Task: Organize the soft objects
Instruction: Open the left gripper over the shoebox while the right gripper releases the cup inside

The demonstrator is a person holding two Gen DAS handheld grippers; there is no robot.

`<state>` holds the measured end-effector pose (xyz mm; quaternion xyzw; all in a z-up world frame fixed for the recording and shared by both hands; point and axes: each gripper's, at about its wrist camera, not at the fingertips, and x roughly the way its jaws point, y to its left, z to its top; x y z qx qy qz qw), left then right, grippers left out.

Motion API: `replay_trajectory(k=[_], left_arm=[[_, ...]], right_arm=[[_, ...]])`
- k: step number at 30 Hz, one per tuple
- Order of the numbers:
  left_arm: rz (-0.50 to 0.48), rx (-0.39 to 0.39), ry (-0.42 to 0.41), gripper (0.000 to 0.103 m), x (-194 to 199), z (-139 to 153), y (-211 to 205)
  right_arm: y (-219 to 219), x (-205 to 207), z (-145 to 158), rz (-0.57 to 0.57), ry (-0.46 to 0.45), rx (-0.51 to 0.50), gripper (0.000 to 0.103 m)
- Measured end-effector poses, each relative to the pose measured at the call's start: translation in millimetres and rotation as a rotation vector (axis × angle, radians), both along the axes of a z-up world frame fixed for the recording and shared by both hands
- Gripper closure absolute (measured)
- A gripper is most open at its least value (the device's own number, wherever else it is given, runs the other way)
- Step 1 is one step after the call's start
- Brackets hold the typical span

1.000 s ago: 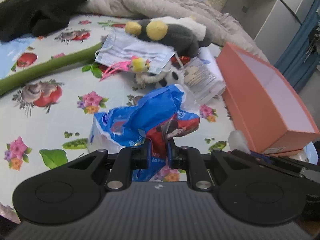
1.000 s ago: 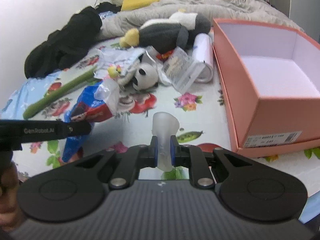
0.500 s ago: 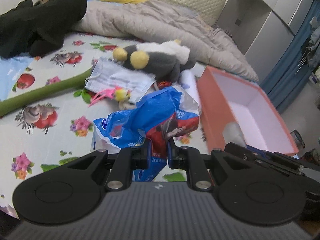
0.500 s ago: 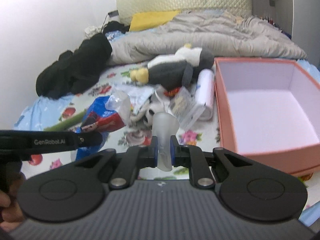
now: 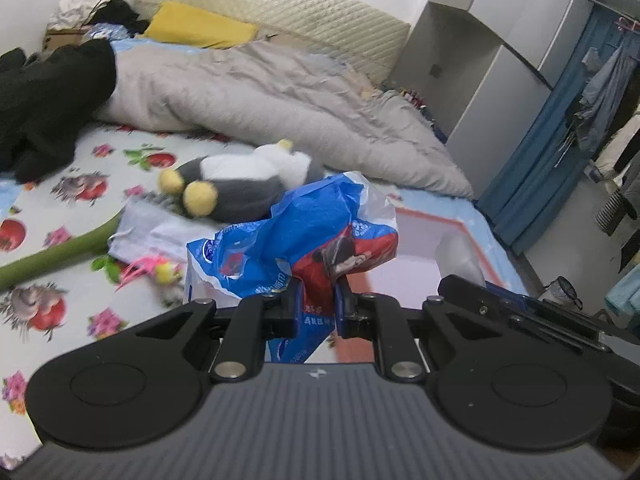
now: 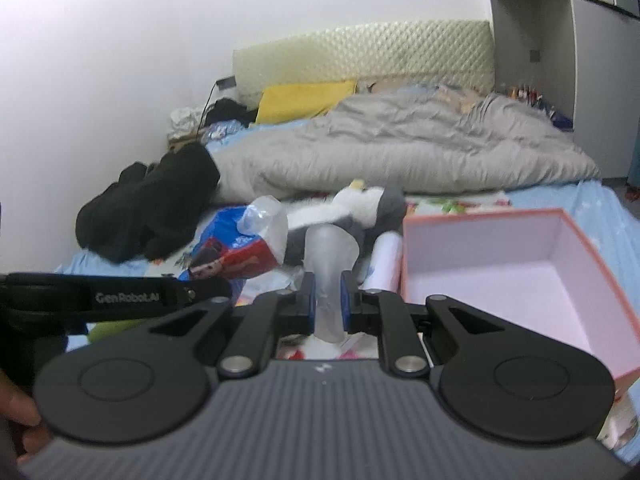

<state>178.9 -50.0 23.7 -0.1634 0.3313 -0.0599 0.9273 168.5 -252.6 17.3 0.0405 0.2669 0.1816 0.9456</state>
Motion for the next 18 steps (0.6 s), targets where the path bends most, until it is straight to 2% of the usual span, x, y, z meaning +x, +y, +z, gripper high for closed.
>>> replay_trajectory(k=[5, 11, 14, 18], left_arm=[[-0.048, -0.020, -0.020, 0.085, 26.4, 13.2, -31.0], [-0.107, -0.034, -0.004, 0.085, 67.2, 13.2, -74.5], [-0.141, -0.021, 0.029, 0.085, 88.7, 2.7, -97.8], [-0.186, -0.015, 0.102, 0.085, 118.7, -24.2, -125.5]], right_arm=[[-23.0, 17.5, 11.9, -0.025, -0.018, 0.008, 0.087], [-63.7, 45.1, 16.3, -0.089, -0.015, 0.021, 0.087], [-85.6, 59.0, 12.8, -0.128, -0.002, 0.009, 0.087], [-113.2, 78.8, -9.3, -0.177, 0.066, 0.003, 0.087]])
